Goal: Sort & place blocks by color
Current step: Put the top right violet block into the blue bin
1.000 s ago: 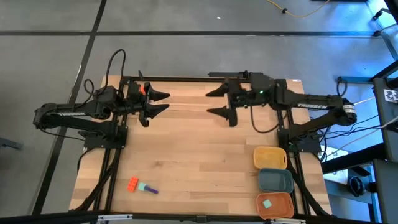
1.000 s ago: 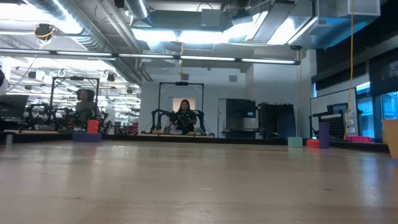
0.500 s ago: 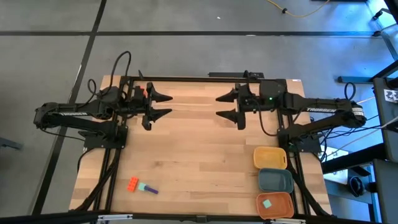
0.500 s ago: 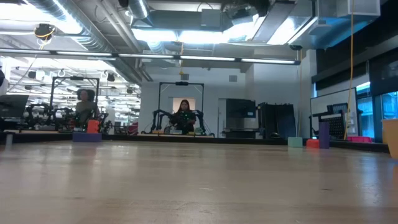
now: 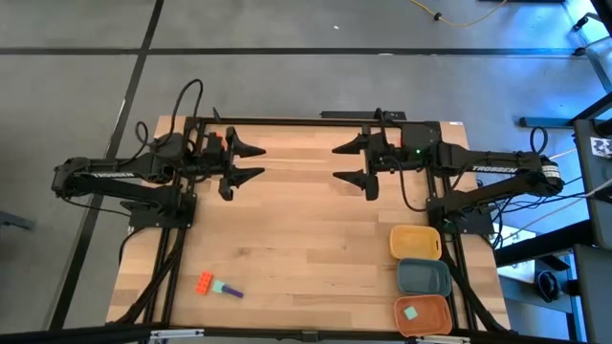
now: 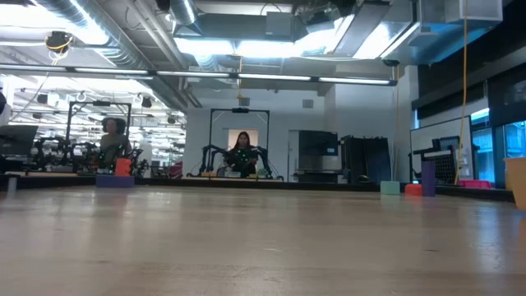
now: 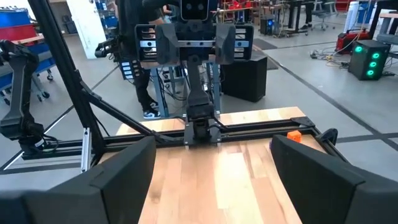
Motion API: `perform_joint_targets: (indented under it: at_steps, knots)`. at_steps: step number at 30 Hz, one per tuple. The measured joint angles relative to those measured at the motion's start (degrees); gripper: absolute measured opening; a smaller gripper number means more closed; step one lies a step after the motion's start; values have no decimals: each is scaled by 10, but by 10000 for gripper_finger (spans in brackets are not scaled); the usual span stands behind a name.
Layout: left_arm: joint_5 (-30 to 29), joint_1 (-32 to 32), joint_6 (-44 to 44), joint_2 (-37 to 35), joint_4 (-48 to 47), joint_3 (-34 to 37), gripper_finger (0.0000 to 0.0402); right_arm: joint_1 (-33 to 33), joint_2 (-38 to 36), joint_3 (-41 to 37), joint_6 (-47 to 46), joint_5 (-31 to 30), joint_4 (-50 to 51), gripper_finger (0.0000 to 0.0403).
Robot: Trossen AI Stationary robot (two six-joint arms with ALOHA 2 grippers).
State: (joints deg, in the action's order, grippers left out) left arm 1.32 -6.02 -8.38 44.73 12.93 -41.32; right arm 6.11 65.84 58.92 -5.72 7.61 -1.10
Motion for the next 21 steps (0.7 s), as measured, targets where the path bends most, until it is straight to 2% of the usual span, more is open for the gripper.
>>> perform_joint_targets:
  at_steps: [16,18,21]
  knots:
    - [-2,0,0,0,-7,0,235,0,0,0,-7,-7,4,322]
    - [-4,0,-1,0,-7,0,235,0,0,4,-32,-60,16,322]
    - [-7,0,0,0,-6,0,235,12,1,39,-83,-208,108,322]
